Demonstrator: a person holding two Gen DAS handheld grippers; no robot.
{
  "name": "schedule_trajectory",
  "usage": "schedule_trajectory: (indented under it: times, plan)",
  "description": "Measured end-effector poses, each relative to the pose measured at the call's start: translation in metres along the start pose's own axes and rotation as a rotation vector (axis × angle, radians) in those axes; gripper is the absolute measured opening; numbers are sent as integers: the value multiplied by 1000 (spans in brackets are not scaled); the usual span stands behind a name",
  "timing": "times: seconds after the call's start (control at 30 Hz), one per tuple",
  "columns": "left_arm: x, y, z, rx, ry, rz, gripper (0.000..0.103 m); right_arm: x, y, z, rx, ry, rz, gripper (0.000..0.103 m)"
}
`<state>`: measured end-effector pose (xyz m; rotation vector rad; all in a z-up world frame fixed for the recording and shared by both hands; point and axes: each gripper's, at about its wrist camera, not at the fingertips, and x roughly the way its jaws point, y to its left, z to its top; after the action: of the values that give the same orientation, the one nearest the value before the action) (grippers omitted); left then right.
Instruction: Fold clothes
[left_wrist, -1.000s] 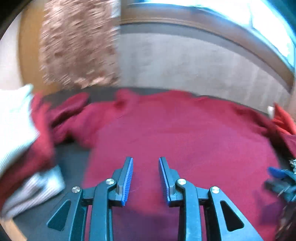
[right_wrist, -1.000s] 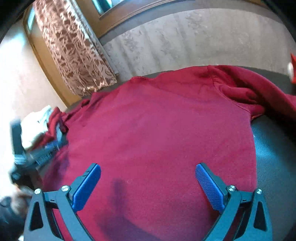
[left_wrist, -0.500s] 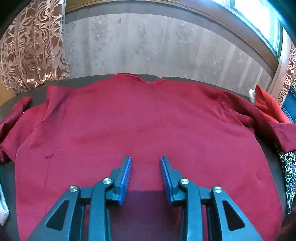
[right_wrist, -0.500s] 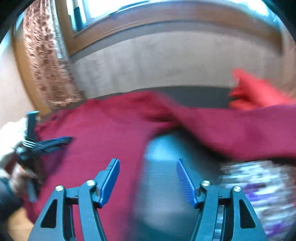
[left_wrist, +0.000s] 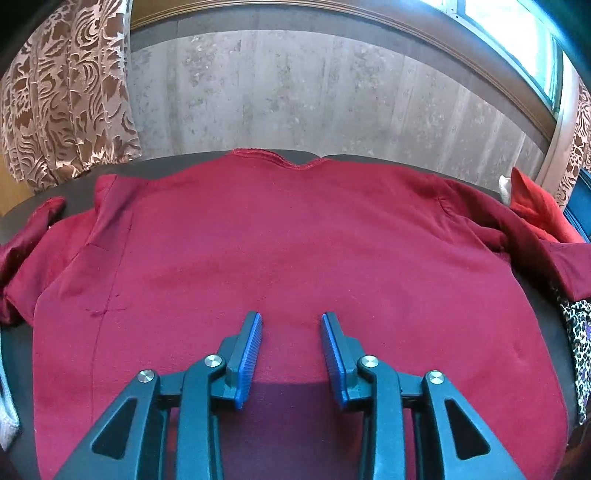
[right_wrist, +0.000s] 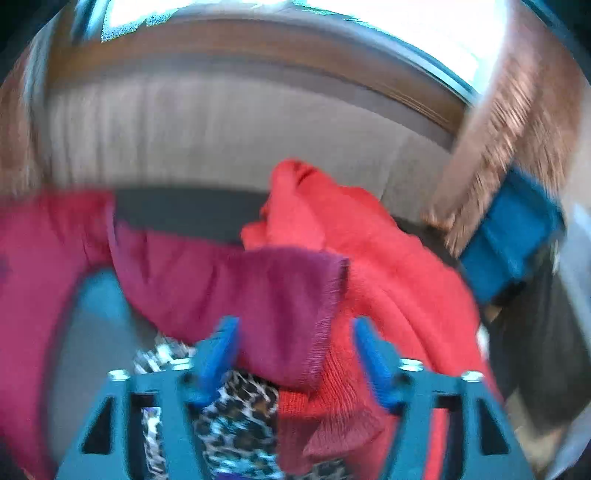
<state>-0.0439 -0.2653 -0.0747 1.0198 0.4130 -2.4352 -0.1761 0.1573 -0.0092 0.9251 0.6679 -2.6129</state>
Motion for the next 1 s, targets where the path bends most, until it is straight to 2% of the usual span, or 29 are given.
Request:
schedule_trajectory:
  times: [0.07, 0.17, 0.23, 0.3, 0.33, 0.4, 0.5, 0.53, 0.6, 0.7, 0.77, 0.8, 0.87, 0.9, 0.93, 1.0]
  plan:
    - [0, 1, 0, -5, 0, -6, 34, 8, -2, -2, 4, 44, 9, 24]
    - [0, 3, 1, -13, 0, -15, 34, 18, -6, -4, 10, 107, 25, 20]
    - [0, 3, 1, -17, -1, -18, 34, 13, -8, -1, 23, 125, 65, 17]
    - [0, 4, 1, -19, 0, -20, 34, 4, -15, 10, 94, 123, 150, 14]
    - [0, 4, 1, -20, 0, -21, 34, -1, -19, 15, 141, 119, 204, 14]
    - [-1, 4, 1, -22, 0, -23, 34, -12, -30, 27, 320, 86, 402, 10]
    - [-1, 5, 2, -30, 8, -30, 34, -24, -32, 39, 588, 6, 728, 9]
    - [-2, 6, 2, -36, 11, -33, 34, -24, -27, 38, 644, -4, 794, 9]
    - [-3, 7, 2, -46, 17, -39, 34, -20, -9, 32, 725, 1, 873, 10]
    - [-8, 9, 2, -89, 37, -53, 34, -14, 17, 13, 721, 25, 818, 10]
    - [-17, 15, -1, -209, 49, -145, 33, -12, 21, 0, 735, 46, 799, 10]
    - [-21, 17, -4, -279, 55, -219, 33, -12, 22, -6, 715, 54, 765, 10]
    - [-27, 12, -13, -351, 59, -316, 33, -12, 23, -22, 689, 82, 695, 10]
    - [-30, 5, -17, -340, 58, -332, 33, -12, 23, -30, 674, 99, 649, 10]
    - [-33, -4, -20, -310, 55, -335, 33, -13, 23, -34, 624, 114, 568, 12]
    - [-38, -23, -27, -249, 49, -340, 33, -27, 29, -45, 465, 117, 394, 17]
